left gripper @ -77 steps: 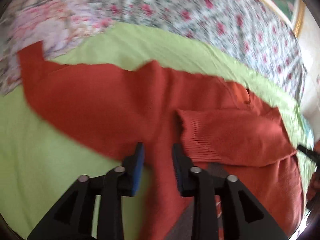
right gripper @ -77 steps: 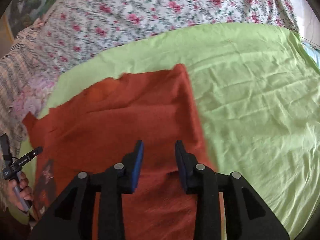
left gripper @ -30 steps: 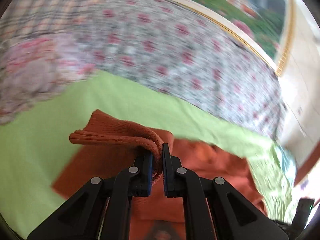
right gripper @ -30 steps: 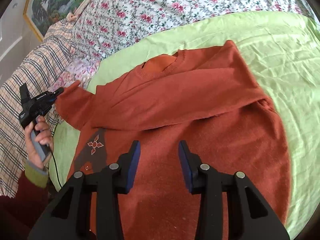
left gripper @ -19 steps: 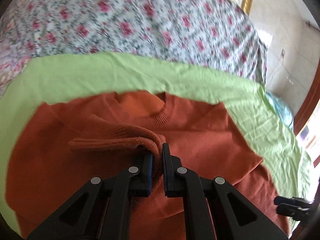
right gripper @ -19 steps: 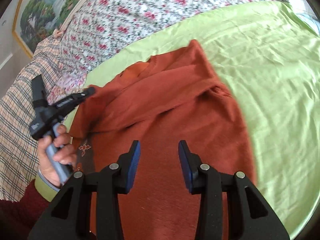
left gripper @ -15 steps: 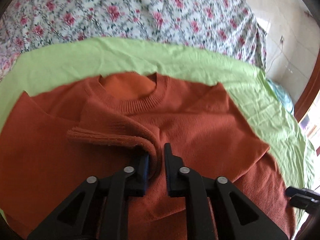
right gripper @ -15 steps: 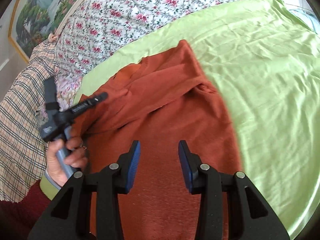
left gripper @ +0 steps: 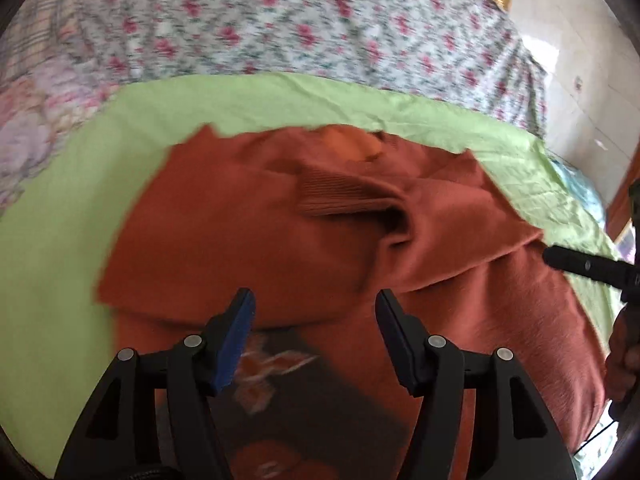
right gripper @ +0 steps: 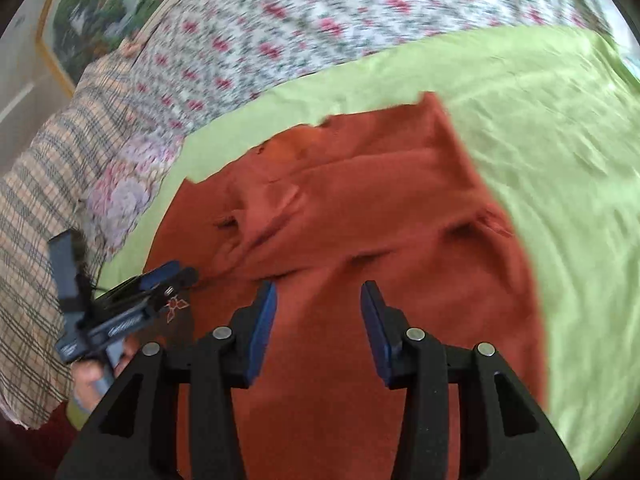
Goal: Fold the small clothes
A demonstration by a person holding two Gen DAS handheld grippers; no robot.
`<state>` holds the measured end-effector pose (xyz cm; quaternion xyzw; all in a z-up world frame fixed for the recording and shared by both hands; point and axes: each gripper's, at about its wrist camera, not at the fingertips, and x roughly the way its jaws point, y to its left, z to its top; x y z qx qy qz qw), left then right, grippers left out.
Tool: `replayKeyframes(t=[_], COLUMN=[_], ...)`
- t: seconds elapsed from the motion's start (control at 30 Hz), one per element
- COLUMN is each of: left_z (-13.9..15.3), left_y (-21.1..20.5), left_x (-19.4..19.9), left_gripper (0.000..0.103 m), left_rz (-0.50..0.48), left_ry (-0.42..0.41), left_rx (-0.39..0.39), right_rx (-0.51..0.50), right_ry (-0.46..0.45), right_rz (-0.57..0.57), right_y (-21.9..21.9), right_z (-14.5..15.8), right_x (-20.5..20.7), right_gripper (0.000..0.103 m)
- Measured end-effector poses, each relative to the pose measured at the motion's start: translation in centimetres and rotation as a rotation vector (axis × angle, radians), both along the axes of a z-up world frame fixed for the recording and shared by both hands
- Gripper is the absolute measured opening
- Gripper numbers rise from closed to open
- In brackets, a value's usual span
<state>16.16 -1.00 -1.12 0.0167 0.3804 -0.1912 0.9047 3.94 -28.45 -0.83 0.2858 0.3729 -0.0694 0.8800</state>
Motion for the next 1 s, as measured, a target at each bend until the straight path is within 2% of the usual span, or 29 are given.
replayKeyframes(t=[0.1,0.23,0.4,0.57,0.6,0.63,0.7,0.8,0.9,1.0], left_z=[-0.4,-2.2,-4.0,-4.4,-4.3,-4.3,-4.2,-4.2,-4.3,-4.3], left_y=[4.0,8.0,9.5,9.3,9.1,9.0,9.1,9.3,9.7,10.0], left_x=[0.2,2.2,3.7,4.6,5.0,5.6,6.6,7.7,7.8,7.6], left_gripper=[0.063,0.063,0.063,0.063,0.063,0.063,0.063,0.062,0.059,0.058], left_rz=[0.114,0.241,0.273,0.283,0.287,0.294,0.312,0.35,0.377,0.402], left_ry=[-0.013,0.062,0.125,0.124,0.122,0.122,0.123,0.117,0.114,0.107], left_rx=[0.038,0.057,0.079,0.103,0.107,0.109,0.111,0.105,0.092,0.085], right_rx=[-0.052,-0.153,-0.316,-0.438,-0.46,-0.475,-0.473,-0.383,-0.261,-0.162], right_ry=[-0.008,-0.015,0.029,0.148,0.17,0.187,0.181,0.092,-0.03,-0.098], right_rz=[0.081,0.203,0.355,0.414,0.41,0.4,0.378,0.279,0.117,-0.02], right_y=[2.5,6.1,10.0,10.7,10.6,10.3,9.8,7.1,2.4,-2.0], right_z=[0.7,1.4,0.2,-3.2,-3.8,-4.1,-3.9,-1.7,1.5,2.6], right_x=[3.6,9.0,15.7,19.9,20.3,20.6,20.5,18.4,14.5,10.7], right_gripper=[0.045,0.045,0.045,0.044,0.036,0.032,0.006,0.006,0.006,0.006])
